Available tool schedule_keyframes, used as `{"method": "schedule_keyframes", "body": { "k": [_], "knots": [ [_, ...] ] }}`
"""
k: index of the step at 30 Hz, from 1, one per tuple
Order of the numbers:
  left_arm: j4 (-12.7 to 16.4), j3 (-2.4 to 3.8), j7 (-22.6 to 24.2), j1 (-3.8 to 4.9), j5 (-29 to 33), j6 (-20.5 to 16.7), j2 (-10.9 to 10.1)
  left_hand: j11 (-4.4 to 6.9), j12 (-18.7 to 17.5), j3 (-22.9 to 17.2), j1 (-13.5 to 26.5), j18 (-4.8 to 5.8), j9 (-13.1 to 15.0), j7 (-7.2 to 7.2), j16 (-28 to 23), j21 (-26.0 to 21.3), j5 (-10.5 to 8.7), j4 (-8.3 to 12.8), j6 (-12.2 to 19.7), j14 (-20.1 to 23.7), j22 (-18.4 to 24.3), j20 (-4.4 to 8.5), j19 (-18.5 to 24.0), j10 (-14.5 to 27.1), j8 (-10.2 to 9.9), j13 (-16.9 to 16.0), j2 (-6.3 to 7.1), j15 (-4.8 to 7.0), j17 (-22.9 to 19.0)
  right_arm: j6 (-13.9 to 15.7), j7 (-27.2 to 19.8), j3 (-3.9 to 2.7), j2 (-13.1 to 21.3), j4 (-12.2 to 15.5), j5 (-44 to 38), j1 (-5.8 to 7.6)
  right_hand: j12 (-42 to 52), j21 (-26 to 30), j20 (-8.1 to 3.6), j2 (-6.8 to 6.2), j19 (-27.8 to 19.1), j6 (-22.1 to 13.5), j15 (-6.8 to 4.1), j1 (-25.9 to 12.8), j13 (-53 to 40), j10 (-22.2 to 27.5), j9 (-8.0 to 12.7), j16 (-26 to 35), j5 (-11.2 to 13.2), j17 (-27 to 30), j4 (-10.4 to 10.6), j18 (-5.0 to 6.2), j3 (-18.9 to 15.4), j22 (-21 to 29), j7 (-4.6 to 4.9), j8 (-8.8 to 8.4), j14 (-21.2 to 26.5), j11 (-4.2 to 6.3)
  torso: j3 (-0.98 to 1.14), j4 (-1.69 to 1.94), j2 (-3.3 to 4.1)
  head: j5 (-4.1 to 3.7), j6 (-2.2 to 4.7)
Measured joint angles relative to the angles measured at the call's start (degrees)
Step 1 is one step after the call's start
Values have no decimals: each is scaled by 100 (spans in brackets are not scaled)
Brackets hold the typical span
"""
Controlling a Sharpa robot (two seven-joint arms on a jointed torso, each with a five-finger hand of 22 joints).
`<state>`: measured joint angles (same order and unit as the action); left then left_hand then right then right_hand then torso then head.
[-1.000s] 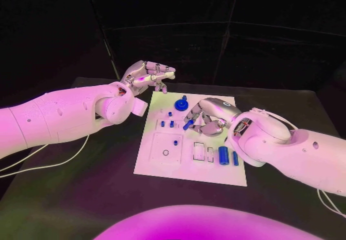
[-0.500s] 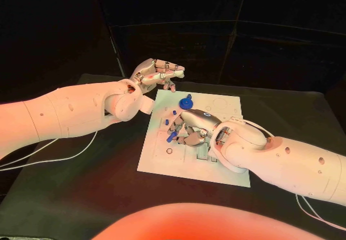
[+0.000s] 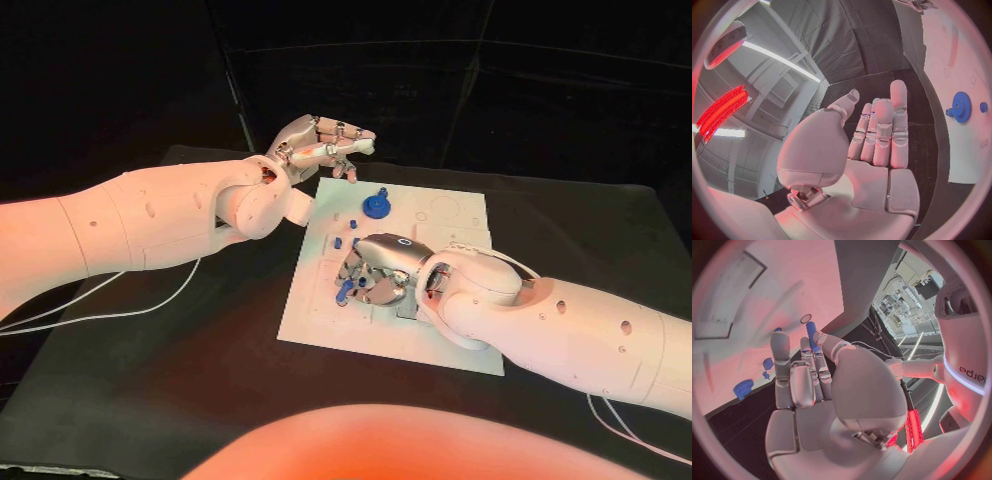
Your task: Assemble the parts on the task board
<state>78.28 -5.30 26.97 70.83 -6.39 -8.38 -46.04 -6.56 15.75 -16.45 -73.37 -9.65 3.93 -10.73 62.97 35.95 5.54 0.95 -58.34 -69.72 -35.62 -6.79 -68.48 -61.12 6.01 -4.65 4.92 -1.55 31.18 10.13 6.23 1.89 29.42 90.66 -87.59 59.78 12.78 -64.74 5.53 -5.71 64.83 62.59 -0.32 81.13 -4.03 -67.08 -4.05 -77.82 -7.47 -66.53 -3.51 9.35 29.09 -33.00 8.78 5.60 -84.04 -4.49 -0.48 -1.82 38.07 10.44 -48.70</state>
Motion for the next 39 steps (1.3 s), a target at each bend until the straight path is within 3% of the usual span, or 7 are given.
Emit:
{"method": "schedule_keyframes", "body": {
  "k": [25, 28, 35, 39],
  "knots": [
    [-19, 0, -7, 0, 0, 3, 16, 0, 25, 24, 0, -1, 0, 0, 0, 0, 0, -24, 0, 0, 4, -21, -21, 0, 0, 1, 0, 0, -11, -337, 177, 10, -99, -54, -437, -4, -26, 0, 22, -53, -22, -1, 0, -56, 4, 2, 3, 1, 1, 37, -1, 0, -1, 20, -1, -6, 0, -1, -4, -1, -1, 23, -74],
    [-17, 0, -8, 0, 0, 4, 12, 0, 25, 24, 0, -1, 0, 0, 0, 0, 0, -24, 0, 0, 4, -21, -21, 0, 0, 1, 0, 0, -11, -352, 212, 16, -119, -55, -498, -4, -108, 20, 28, -67, -79, -85, 0, -146, 5, 40, 17, 18, 0, 87, 0, 0, -1, 100, 55, -83, 0, -35, -4, 0, -2, 23, -78],
    [-12, 0, -14, 0, 0, 12, 6, 0, 24, 23, 0, -1, 0, 0, 0, 0, 0, -24, 0, 0, 3, -21, -21, 0, 0, 2, 0, 0, -10, -390, 243, 45, -175, -60, -577, -8, -348, 133, 118, -281, -226, -371, 107, -357, 41, 438, 30, 102, -40, 228, 82, 0, -120, 317, 201, -183, -3, -189, -7, 1, -3, 8, -74],
    [-9, 0, -20, 0, 0, 16, 1, 0, 24, 24, 0, 0, 0, 0, 0, 0, 0, -24, 0, 0, 3, -21, -21, 0, 0, 2, 0, 0, -10, -397, 237, 49, -193, -64, -582, -9, -348, 168, 141, -379, -249, -447, 134, -456, 40, 526, 30, 101, -146, 231, 78, 0, -243, 348, 168, -183, 10, -195, -7, 2, -3, 4, -74]
  ]
}}
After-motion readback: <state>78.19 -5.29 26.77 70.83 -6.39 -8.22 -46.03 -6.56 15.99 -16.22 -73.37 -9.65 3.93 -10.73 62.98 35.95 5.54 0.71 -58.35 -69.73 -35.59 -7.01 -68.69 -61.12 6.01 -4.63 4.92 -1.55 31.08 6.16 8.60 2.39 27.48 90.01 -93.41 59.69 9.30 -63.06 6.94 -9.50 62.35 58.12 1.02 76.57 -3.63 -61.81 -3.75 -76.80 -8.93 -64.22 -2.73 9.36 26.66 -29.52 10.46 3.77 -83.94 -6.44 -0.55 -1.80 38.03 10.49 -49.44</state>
